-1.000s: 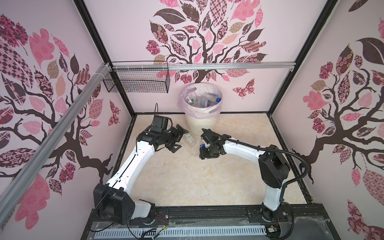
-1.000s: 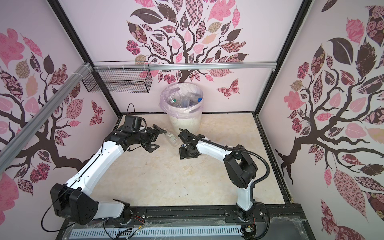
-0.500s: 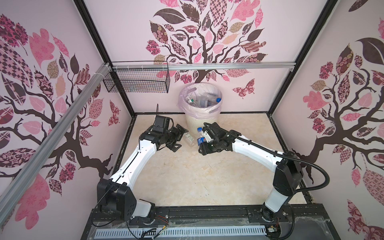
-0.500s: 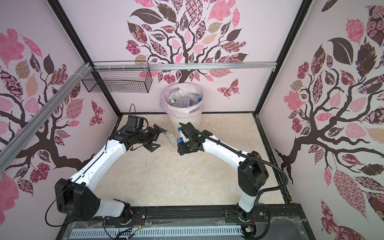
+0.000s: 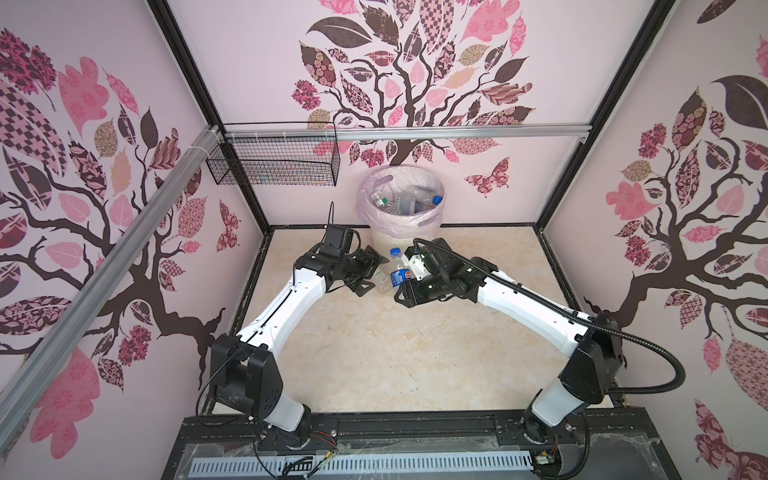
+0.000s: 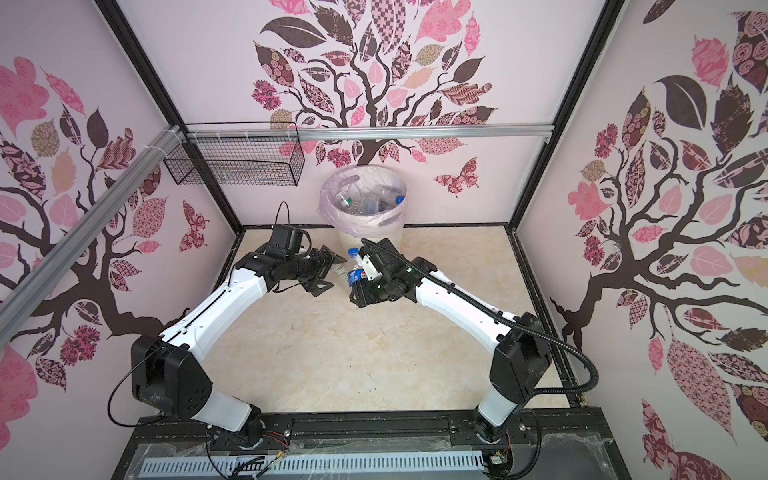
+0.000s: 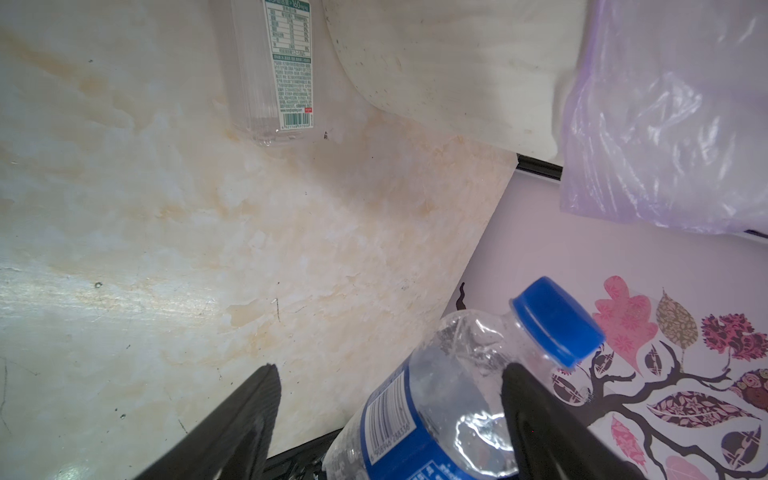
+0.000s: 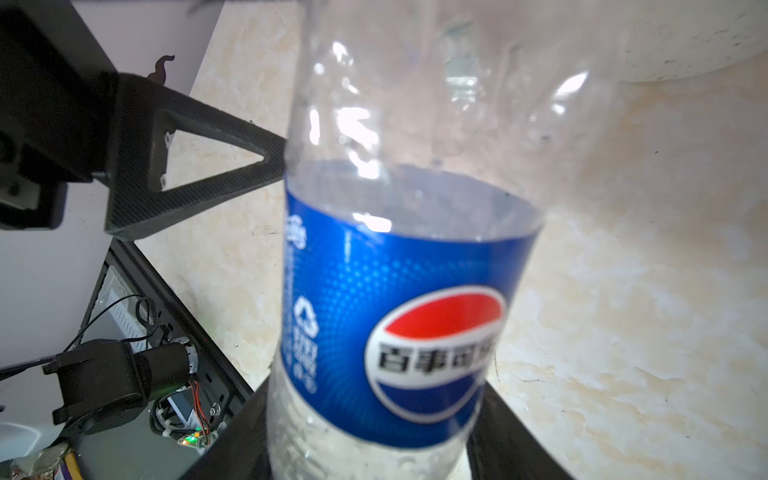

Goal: Throw the plastic bottles in the bin
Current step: 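Lift the Pepsi bottle with the right gripper while the left grasps its blue cap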

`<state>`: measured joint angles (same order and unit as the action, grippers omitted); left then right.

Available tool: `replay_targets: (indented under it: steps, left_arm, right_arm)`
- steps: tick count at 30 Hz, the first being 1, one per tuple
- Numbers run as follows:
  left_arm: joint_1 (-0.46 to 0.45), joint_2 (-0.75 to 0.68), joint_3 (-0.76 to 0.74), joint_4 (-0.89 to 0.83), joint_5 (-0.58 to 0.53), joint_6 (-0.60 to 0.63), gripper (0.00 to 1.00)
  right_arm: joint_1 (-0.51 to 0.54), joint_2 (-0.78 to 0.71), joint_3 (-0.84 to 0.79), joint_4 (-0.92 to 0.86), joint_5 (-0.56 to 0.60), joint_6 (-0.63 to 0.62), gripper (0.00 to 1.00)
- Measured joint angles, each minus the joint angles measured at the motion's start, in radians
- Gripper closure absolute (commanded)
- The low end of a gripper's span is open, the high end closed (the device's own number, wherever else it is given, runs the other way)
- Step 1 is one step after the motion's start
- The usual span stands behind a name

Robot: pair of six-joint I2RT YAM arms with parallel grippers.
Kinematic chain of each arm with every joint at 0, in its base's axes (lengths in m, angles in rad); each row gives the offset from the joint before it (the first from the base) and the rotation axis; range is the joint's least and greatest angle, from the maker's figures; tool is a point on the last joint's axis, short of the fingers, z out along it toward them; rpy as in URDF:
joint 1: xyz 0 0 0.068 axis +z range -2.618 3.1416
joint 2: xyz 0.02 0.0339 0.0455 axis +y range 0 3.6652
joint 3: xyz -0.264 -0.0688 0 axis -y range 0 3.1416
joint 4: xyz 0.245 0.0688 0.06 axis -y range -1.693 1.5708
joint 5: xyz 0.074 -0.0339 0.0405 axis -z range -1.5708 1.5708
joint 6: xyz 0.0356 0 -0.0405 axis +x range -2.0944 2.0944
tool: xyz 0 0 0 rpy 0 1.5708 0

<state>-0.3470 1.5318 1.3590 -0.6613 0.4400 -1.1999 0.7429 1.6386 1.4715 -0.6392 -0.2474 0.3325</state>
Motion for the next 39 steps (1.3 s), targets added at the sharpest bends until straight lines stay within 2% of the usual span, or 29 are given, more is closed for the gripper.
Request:
replay_targets:
  steps: [18,31,39]
  left_arm:
    - [-0.001,0.004,0.007,0.087,0.009,0.062,0.19]
    - [-0.009,0.034,0.031,0.098,-0.010,0.133,0.29]
    - [-0.014,0.037,0.034,0.094,-0.022,0.182,0.40]
  right_arm:
    - [0.000,0.000,-0.024,0.008,-0.060,0.000,0.46]
    - [0.000,0.000,-0.023,0.007,-0.106,0.001,0.47]
    - [0.000,0.000,-0.023,0.007,-0.138,0.004,0.47]
